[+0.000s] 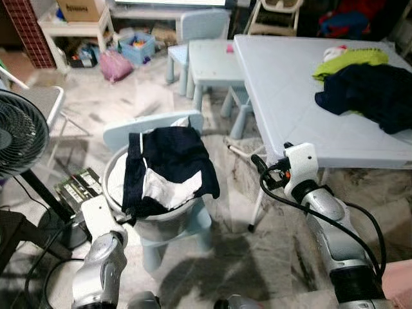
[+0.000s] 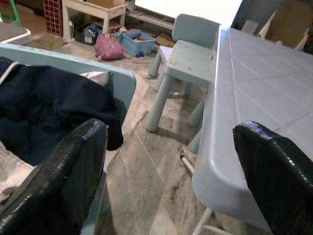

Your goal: Hang hanger

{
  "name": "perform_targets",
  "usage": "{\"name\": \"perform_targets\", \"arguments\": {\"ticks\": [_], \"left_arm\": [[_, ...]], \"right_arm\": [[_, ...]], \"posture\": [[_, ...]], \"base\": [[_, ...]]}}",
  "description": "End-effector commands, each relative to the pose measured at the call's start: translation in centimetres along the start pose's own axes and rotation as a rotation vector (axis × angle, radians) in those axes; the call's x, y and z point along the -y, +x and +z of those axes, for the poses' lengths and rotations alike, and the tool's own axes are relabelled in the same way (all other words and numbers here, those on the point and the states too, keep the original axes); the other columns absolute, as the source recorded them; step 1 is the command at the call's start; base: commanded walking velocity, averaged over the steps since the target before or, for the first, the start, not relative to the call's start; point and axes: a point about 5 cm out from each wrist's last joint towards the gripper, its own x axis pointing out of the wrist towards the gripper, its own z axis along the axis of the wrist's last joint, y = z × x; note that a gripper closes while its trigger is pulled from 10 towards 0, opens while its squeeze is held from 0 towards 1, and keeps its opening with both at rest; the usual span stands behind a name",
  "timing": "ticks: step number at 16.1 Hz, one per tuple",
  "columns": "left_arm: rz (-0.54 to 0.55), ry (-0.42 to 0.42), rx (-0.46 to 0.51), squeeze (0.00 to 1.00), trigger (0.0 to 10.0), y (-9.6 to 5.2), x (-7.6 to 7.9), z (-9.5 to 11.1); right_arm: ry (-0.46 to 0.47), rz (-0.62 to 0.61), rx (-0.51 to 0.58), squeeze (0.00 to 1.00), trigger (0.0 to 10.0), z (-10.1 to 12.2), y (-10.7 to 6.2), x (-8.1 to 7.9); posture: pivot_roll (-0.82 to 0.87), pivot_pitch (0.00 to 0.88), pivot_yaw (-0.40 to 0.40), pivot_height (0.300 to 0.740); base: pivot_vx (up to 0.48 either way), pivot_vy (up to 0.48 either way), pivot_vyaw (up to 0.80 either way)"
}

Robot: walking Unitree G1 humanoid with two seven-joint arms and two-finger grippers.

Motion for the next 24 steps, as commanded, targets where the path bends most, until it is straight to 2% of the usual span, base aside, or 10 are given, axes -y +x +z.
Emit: {"name": "perform_targets", "arguments": {"ticks": [1, 3, 5, 8, 15, 16, 17, 18, 19, 24], "left_arm": [[-0.016, -0.002, -0.001, 0.0, 10.0, 0.6, 0.4, 0.3], [-0.025, -0.009, -0.012, 0.0, 10.0, 1.4, 0.7, 0.5], [0.005, -0.012, -0.014, 0.0, 10.0, 2.2, 0.0, 0.7], [-0.026, -0.101, -0.082, 0.0, 10.0, 2.8, 0.2, -0.3], [-0.063, -0.143, -0.056, 0.0, 9.6, 4.0, 0.4, -0.2], [-0.064, -0.129, -0.036, 0.0, 4.2, 4.1, 0.5, 0.2], [-0.076, -0.104, -0.007, 0.0, 2.3, 4.1, 0.8, 0.6], [-0.081, -0.097, -0.003, 0.0, 1.6, 4.1, 1.0, 0.7], [-0.085, -0.104, -0.003, 0.0, 0.0, 4.3, 1.1, 0.7], [-0.078, -0.133, -0.029, 0.0, 0.0, 4.5, 1.4, 0.4]], "right_arm": [[-0.014, 0.015, 0.011, 0.0, 10.0, 0.6, -0.4, -0.2], [-0.033, 0.05, 0.012, 0.0, 10.0, 0.9, -0.9, -0.9], [-0.042, 0.087, 0.005, 0.0, 10.0, 0.9, -1.4, -1.4], [-0.043, 0.325, -0.006, 0.0, 10.0, 1.6, -2.0, -3.1], [-0.091, 0.332, -0.002, 0.0, 10.0, 2.2, -1.8, -3.1], [-0.097, 0.334, -0.002, 0.0, 10.0, 2.2, -1.8, -3.2], [-0.102, 0.328, -0.005, 0.0, 10.0, 2.1, -1.9, -3.0], [-0.104, 0.324, -0.008, 0.0, 10.0, 2.0, -1.8, -2.8], [-0.108, 0.322, -0.009, 0.0, 10.0, 1.9, -1.8, -2.7], [-0.136, 0.321, -0.003, 0.0, 10.0, 2.0, -1.5, -2.7]], "posture": [[-0.03, 0.107, -0.07, 0.74], [-0.05, 0.109, -0.073, 0.74], [-0.06, 0.108, -0.073, 0.74], [-0.07, 0.104, -0.067, 0.74], [-0.08, 0.084, -0.072, 0.74], [-0.09, 0.078, -0.071, 0.74], [-0.08, 0.075, -0.068, 0.74], [-0.08, 0.072, -0.07, 0.74], [-0.08, 0.071, -0.069, 0.74], [-0.09, 0.061, -0.07, 0.74]], "base": [[0.0, 0.0, 0.0], [0.0, 0.0, 0.0], [0.0, 0.0, 0.0], [0.0, 0.0, 0.0], [0.0, 0.0, 0.0], [0.0, 0.0, 0.0], [0.0, 0.0, 0.0], [0.0, 0.0, 0.0], [0.0, 0.0, 0.0], [0.0, 0.0, 0.0]]}}
